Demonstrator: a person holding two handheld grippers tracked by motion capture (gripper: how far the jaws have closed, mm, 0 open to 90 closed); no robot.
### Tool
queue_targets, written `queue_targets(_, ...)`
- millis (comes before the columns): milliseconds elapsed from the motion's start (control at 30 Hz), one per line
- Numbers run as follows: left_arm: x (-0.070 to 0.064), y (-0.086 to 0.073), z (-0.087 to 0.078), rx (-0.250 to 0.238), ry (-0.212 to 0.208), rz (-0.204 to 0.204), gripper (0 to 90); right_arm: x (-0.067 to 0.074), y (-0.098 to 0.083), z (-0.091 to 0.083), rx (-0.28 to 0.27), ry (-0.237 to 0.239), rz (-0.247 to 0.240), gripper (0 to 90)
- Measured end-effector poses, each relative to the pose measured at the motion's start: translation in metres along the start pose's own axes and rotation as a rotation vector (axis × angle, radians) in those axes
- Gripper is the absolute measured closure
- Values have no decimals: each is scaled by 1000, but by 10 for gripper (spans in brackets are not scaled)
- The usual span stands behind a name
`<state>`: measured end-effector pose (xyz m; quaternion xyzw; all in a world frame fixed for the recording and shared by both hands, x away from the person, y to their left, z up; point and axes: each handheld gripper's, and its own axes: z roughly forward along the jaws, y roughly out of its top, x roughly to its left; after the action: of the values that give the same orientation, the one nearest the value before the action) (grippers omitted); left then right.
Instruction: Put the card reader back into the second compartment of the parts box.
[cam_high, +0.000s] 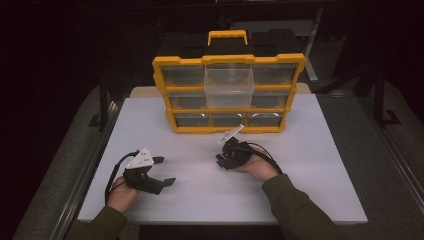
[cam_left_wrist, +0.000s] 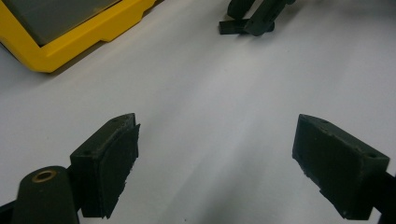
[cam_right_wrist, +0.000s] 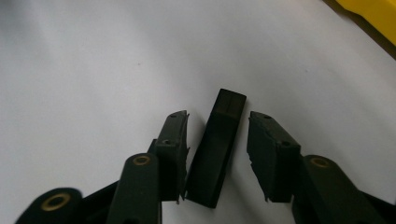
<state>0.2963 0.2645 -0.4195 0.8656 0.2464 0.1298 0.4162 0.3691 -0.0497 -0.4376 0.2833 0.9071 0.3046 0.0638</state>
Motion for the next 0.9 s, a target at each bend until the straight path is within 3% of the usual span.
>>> queue_targets(400,0,0,0,2,0,2,146,1,-1,0,-1,-10,-28,697)
queue_targets(900,0,0,0,0,1,1,146,1,-2,0,-2,-8,-15,725)
